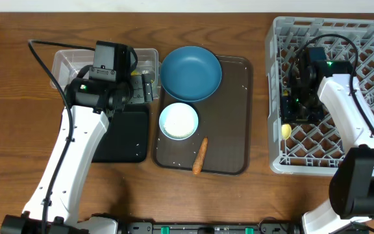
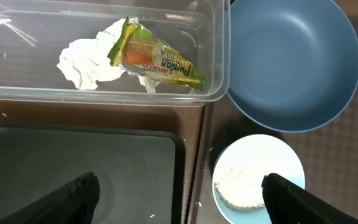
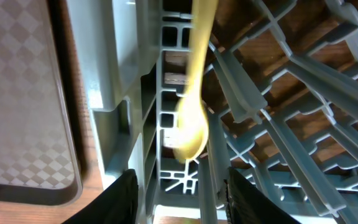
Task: Sort waste into correct bins and load items into the dishwasher rack
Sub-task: 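Carry the yellow spoon with the right gripper and drop it in the rack, then reach the right gripper to the blue bowl rim and grasp it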
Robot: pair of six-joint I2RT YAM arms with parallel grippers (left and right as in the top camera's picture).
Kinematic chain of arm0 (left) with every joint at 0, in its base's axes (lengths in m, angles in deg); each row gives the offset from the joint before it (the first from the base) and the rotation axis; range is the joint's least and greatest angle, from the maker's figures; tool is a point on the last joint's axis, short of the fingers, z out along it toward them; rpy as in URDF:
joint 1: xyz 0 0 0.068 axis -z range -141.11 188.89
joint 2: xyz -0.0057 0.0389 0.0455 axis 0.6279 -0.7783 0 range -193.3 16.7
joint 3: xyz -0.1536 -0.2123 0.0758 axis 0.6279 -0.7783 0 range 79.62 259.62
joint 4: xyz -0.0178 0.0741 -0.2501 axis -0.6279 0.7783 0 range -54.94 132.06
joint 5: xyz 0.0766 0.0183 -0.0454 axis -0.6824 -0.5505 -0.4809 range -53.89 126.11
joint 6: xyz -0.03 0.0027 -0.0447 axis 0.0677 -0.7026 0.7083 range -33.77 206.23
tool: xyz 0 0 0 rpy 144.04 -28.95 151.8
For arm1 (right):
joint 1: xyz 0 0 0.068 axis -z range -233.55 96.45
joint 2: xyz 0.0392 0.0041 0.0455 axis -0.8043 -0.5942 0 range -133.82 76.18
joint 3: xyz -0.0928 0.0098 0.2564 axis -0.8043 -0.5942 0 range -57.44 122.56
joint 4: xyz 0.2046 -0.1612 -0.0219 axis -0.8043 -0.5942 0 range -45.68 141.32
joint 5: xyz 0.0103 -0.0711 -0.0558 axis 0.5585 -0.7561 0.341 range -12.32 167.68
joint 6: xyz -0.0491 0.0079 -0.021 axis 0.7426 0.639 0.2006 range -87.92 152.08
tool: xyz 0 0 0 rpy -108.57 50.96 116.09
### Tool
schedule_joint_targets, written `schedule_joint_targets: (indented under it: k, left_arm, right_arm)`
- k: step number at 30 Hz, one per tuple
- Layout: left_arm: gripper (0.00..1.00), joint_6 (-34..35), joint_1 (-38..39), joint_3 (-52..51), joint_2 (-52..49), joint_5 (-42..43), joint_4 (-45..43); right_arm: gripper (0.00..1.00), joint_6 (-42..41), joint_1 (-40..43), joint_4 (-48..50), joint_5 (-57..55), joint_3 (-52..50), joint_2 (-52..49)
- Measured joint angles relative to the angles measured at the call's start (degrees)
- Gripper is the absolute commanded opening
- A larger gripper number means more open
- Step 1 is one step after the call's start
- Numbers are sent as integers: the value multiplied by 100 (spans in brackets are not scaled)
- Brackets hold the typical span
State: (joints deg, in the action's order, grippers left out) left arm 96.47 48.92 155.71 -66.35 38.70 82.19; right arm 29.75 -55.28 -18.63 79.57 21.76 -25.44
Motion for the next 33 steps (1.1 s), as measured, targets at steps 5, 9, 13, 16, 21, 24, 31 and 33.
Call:
schedule_joint_targets:
  k: [5, 9, 13, 16, 21, 24, 31, 33]
  left_arm:
    - [86, 0, 0, 0, 0, 0, 0]
    - [86, 0, 0, 0, 0, 0, 2]
    - [86, 0, 0, 0, 0, -2, 0]
    - [86, 0, 0, 0, 0, 0, 0]
    - [86, 0, 0, 0, 0, 0, 2]
    - [86, 0, 0, 0, 0, 0, 2]
    - [86, 0, 0, 0, -2, -2, 2]
    - [86, 0, 0, 0, -2, 0, 2]
  right_arm:
    - [46, -4, 0, 20, -17, 4, 2]
    - [48, -17, -11, 221, 2, 214, 79]
    - [54, -37, -15, 975, 348, 555, 326]
    - [56, -50, -96, 1888, 822, 651, 487]
    - [58, -166, -568, 2977, 1368, 638, 420]
    - [56, -273, -887, 3364, 1491, 638, 212]
    - [55, -1027, -1646, 3956, 881, 623, -855]
    - [54, -1172, -1797, 4168, 741, 610, -1178]
